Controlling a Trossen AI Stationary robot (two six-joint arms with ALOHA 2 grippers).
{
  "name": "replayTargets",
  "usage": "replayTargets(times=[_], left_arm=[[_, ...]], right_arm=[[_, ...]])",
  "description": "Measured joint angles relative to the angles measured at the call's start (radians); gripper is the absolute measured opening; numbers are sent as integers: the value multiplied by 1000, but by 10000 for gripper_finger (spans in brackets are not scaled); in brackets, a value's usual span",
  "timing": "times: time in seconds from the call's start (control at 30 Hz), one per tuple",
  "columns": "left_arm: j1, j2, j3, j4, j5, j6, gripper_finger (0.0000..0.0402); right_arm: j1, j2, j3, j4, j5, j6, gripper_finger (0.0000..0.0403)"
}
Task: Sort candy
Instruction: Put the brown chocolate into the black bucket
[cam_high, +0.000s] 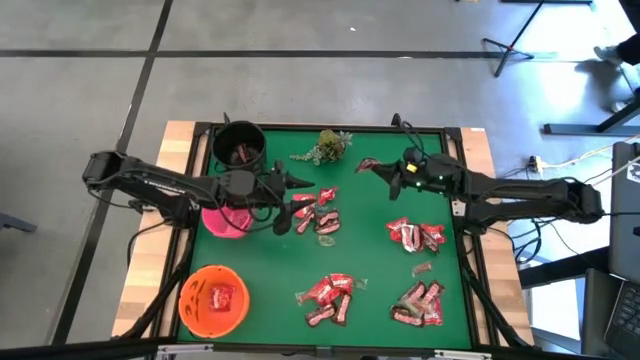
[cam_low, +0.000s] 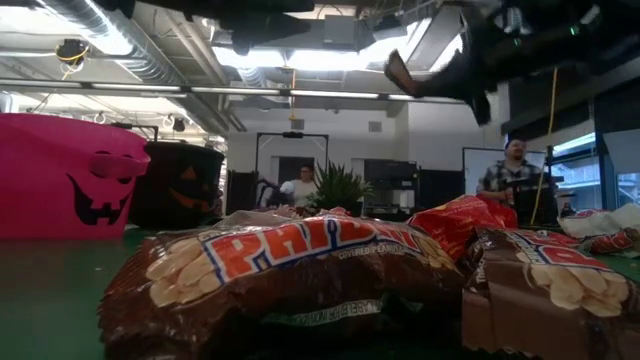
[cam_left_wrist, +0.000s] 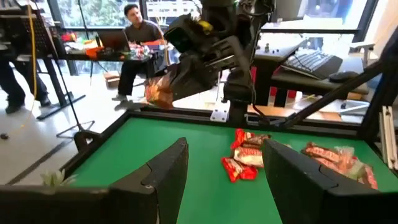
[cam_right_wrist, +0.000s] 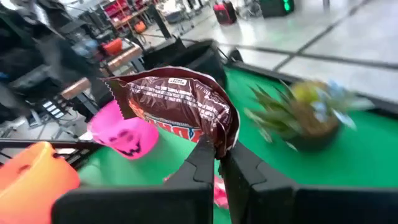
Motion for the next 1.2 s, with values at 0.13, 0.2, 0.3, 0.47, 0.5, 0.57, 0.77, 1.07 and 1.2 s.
replayTargets(times=[0.13, 0.2, 0.3, 0.47, 0.5, 0.57, 0.77, 1.07, 1.2], left_arm=[[0, 7, 0, 36, -47, 9, 195], [0, 8, 0, 37, -79, 32, 195], [0, 8, 0, 38, -108, 53, 195], [3, 8, 0, 36, -108, 54, 195], [3, 8, 0, 34, -108, 55, 195], [3, 8, 0, 31, -108, 55, 195], [2, 8, 0, 10, -107, 51, 195], [2, 8, 0, -23, -172, 30, 195], [3, 8, 0, -37, -211, 29, 195]], right_arm=[[93, 92, 98, 1, 100, -49, 11], [131, 148, 142, 1, 144, -74, 12], [172, 234, 205, 0, 176, -106, 12], [203, 352, 299, -2, 190, -136, 12], [204, 367, 316, -1, 190, -145, 12], [204, 397, 343, -2, 190, -150, 12], [203, 445, 391, 1, 190, -167, 12], [203, 445, 392, 5, 178, -170, 12], [203, 445, 392, 7, 171, -169, 12]])
